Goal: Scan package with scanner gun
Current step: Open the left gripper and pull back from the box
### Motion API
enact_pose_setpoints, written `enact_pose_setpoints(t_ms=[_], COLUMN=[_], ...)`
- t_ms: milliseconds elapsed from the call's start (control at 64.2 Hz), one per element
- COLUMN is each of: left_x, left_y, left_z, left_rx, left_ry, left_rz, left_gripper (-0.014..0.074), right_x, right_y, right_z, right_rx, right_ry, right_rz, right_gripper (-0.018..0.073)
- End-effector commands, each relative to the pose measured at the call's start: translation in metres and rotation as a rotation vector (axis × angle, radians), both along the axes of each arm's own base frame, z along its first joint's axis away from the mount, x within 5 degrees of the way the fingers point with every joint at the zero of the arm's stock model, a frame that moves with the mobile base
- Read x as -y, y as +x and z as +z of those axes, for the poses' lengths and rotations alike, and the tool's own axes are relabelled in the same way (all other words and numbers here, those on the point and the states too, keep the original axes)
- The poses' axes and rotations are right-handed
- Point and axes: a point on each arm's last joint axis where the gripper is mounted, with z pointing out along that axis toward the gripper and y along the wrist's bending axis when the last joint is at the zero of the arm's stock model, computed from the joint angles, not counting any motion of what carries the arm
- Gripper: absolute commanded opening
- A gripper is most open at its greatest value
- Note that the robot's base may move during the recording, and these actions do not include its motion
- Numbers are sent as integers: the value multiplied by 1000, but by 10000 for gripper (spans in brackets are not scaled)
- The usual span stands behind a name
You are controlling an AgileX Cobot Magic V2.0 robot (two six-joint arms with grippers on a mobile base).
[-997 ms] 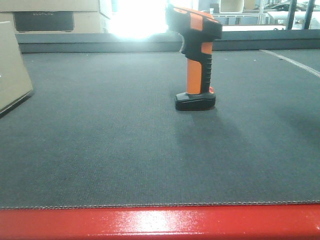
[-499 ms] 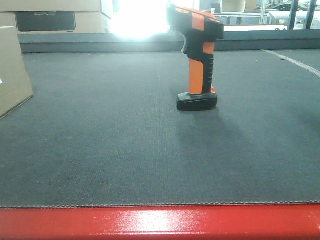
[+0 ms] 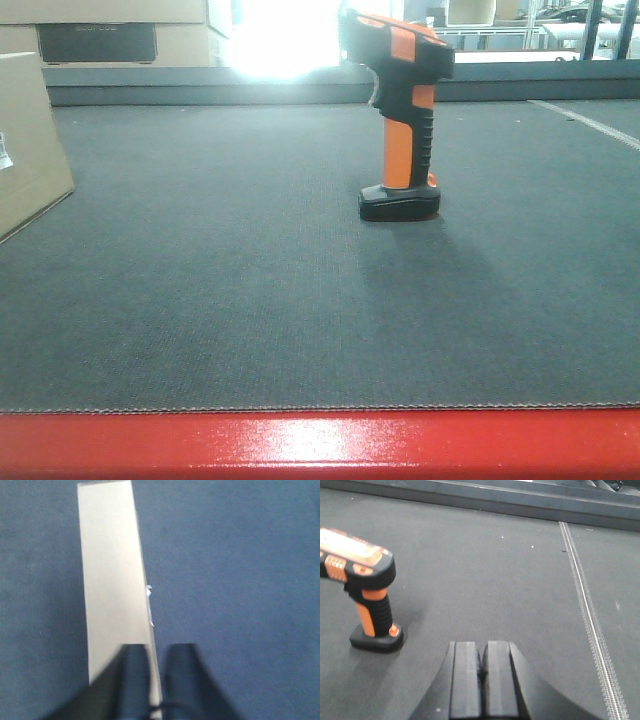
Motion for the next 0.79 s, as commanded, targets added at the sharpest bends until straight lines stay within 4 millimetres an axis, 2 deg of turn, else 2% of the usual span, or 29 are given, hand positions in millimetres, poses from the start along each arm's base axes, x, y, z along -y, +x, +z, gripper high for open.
enact_pose_setpoints(t_ms=[0,140,249,608,779], left_x=[5,9,10,15,24], left_y=[-15,-42,-69,-163,-192], left_z=[-4,-24,-37,-75,-99], left_rx=[45,151,305,842,907], left_ry=[-20,-26,-6,80,82], left_rz=[10,47,92,202,144], left_gripper=[-111,-111,-111,-111,-111], right_x=[1,1,0,-2,-4], right_y=[-11,-28,-39,-80,-96], right_z=[-7,-25,-35,-51,-51], right_rx=[13,10,27,140,169], right_ry=[-14,-14,-14,42,41], right_rz=[-4,-4,-5,1,17], right_gripper=[-158,-158,-158,-158,-158])
